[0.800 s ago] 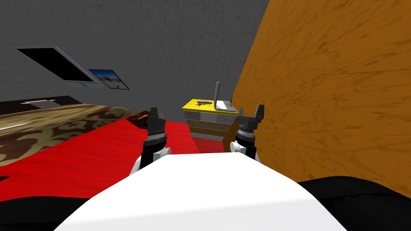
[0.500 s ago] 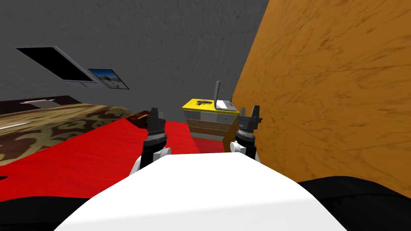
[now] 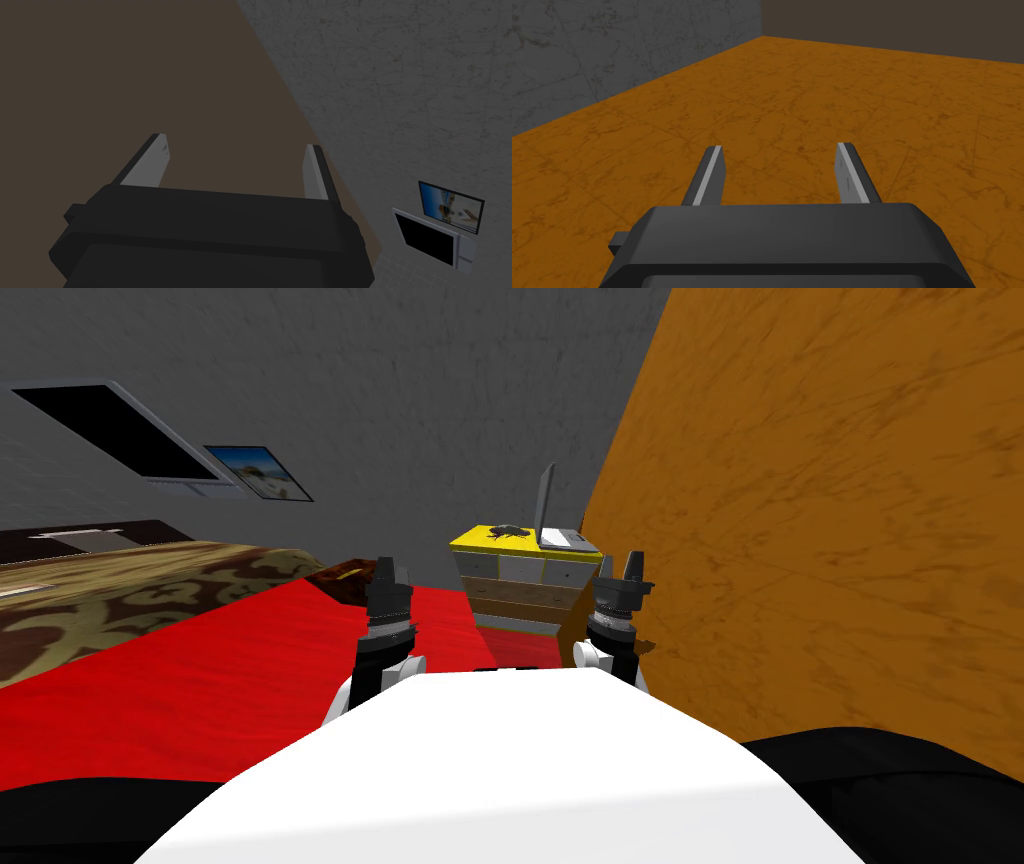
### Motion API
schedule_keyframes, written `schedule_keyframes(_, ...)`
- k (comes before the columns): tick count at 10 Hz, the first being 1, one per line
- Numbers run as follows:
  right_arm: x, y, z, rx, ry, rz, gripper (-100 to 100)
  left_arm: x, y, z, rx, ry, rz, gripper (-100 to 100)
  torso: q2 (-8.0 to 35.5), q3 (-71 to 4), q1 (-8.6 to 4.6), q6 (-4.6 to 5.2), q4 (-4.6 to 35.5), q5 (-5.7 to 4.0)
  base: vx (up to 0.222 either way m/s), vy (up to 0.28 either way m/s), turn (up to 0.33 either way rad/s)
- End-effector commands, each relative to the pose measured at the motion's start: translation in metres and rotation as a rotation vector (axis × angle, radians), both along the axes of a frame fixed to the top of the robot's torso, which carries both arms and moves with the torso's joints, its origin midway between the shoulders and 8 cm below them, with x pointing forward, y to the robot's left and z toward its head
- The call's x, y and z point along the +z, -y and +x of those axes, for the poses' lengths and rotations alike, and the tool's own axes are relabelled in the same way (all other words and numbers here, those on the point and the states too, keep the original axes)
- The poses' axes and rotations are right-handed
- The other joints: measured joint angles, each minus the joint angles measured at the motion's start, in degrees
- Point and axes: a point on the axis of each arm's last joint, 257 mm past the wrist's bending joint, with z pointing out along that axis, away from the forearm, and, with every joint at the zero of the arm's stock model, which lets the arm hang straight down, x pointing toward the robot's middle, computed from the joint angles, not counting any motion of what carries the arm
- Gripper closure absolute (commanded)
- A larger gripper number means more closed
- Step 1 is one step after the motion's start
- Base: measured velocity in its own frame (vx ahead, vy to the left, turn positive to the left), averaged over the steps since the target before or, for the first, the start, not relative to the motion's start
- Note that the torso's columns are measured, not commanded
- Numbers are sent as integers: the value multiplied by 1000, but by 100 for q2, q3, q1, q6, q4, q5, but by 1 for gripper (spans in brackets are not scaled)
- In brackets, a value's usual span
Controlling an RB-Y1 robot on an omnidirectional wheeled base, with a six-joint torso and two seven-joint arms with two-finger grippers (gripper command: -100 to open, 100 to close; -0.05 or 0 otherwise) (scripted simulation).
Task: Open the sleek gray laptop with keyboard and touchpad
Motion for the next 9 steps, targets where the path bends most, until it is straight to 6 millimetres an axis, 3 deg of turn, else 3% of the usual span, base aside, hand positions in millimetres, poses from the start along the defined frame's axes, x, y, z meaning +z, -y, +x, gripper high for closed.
schedule_keyframes(1,0,0,0,0,0,0,0,0,0,0,0,0,0,0,423,-846,0,0,423,0,0,0,0)
schedule_keyframes(2,-8,-4,6,13,-34,-47,-100,0,0,0,0,0,0,0,846,-1692,0,0,846,0,1,15,3)
schedule_keyframes(4,-16,-8,12,23,-67,-92,-100,0,0,0,0,-1,0,0,1095,-2197,5,0,1091,1,-9,24,0)
schedule_keyframes(6,-26,-10,19,29,-108,-138,-100,0,0,0,0,-1,0,0,1114,-2227,5,0,1113,1,-20,37,-2)
schedule_keyframes(8,-53,-8,34,23,-204,-212,-100,0,0,0,0,-1,0,0,1113,-2229,1,0,1114,0,-24,49,-2)
schedule_keyframes(9,-53,-10,34,30,-207,-231,-100,0,0,0,0,-1,0,0,1116,-2228,6,0,1115,1,-27,47,-5)
